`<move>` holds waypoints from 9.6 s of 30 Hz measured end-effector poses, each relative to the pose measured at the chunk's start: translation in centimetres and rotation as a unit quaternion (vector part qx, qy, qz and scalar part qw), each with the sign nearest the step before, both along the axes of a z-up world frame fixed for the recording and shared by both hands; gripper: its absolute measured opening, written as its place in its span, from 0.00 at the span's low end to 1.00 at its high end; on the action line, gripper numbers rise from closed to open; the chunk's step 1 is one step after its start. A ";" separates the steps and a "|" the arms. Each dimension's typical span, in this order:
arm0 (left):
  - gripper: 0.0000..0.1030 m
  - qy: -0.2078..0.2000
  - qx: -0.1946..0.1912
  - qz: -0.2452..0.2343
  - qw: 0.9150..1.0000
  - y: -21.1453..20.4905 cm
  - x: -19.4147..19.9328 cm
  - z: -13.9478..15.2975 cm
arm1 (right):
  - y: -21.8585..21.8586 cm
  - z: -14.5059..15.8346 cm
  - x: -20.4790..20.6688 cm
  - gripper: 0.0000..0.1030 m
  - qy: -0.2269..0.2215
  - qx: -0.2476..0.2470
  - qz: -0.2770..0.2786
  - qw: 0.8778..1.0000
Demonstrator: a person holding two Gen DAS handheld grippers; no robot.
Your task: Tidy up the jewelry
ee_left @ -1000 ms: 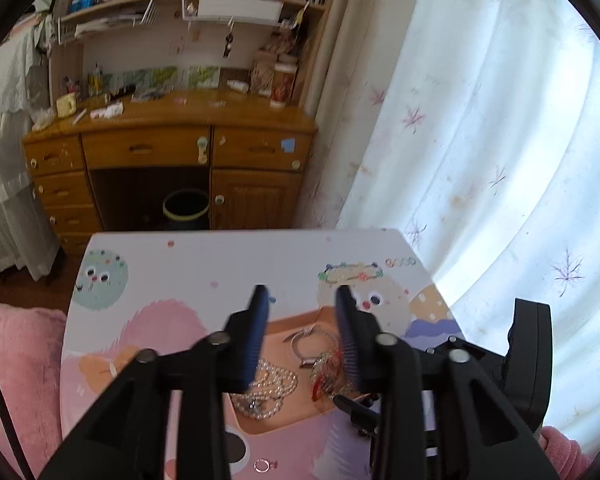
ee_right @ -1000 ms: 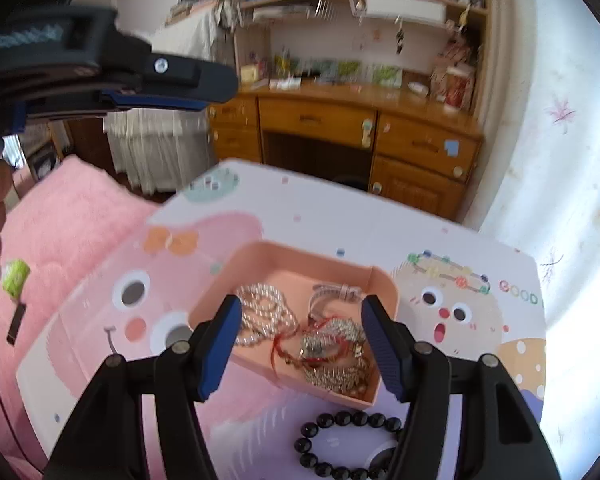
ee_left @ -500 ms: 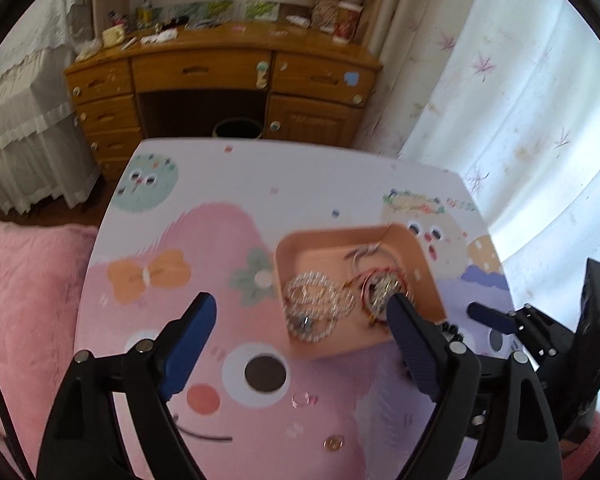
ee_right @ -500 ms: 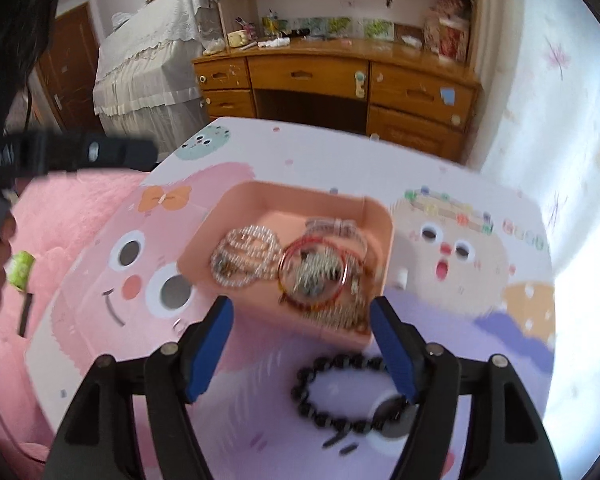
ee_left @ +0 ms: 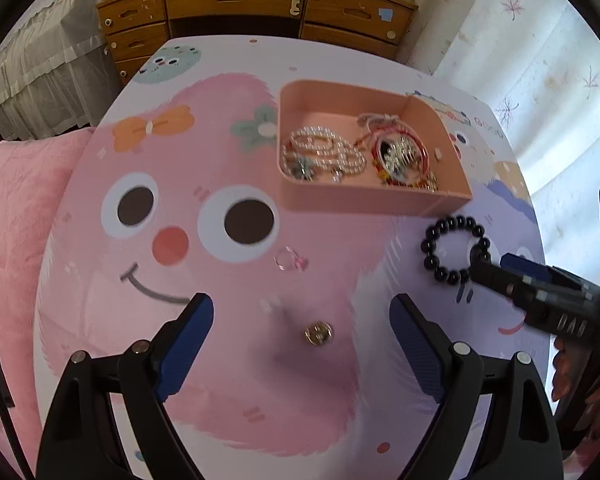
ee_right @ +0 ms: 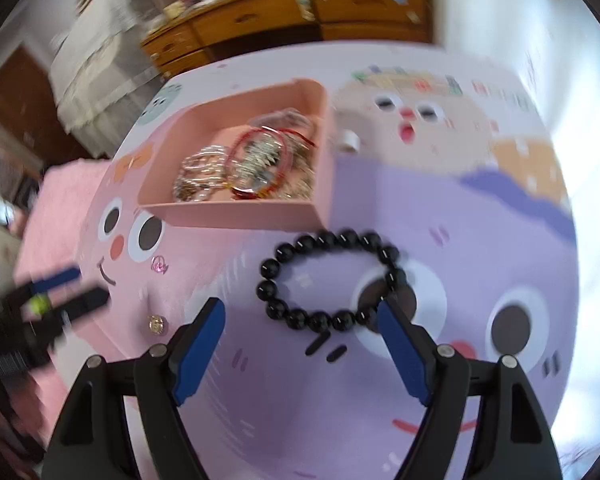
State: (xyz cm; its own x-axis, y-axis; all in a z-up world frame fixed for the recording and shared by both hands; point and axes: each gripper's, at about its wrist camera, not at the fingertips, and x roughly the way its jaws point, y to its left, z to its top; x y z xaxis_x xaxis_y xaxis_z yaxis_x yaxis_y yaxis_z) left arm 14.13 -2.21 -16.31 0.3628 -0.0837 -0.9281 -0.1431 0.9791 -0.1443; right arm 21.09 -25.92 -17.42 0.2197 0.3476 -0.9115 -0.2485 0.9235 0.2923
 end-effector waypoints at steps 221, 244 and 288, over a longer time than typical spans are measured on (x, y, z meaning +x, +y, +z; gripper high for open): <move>0.97 0.030 0.142 -0.088 0.986 -5.2 -10.7 12.0 | -2.5 10.1 -18.1 0.81 0.047 -0.033 -0.097 0.994; 0.99 -0.049 0.120 -0.017 0.991 -5.2 -14.3 15.7 | -0.5 17.2 -21.2 1.00 -0.121 -0.059 -0.079 0.988; 0.99 -0.068 0.132 -0.013 0.989 -5.8 -14.7 16.6 | -0.1 16.1 -20.9 1.00 -0.102 -0.060 -0.070 0.990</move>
State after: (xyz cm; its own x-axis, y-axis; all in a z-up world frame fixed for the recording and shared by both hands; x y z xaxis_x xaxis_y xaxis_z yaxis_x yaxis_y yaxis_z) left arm -0.54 -7.96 0.30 0.4872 0.1432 -0.8614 -0.1133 0.9885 0.1003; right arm 0.15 -26.07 -1.28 0.4423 0.1921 -0.8761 -0.1578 0.9782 0.1348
